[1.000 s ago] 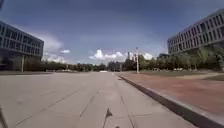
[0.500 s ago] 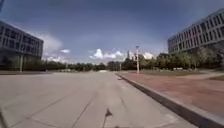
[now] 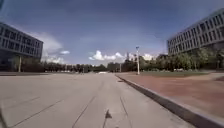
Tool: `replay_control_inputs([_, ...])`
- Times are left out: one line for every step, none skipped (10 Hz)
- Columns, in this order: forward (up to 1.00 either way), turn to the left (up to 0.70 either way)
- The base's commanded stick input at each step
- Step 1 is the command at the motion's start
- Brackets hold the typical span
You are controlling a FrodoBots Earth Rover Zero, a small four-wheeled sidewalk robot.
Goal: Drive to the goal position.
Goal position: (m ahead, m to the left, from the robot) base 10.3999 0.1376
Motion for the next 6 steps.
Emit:
replay_control_inputs([0.7, 0.0])
replay_control_inputs([0.7, 0.0])
replay_control_inputs([0.7, 0.0])
replay_control_inputs([0.7, 0.0])
replay_control_inputs([0.7, 0.0])
replay_control_inputs([0.7, 0.0])
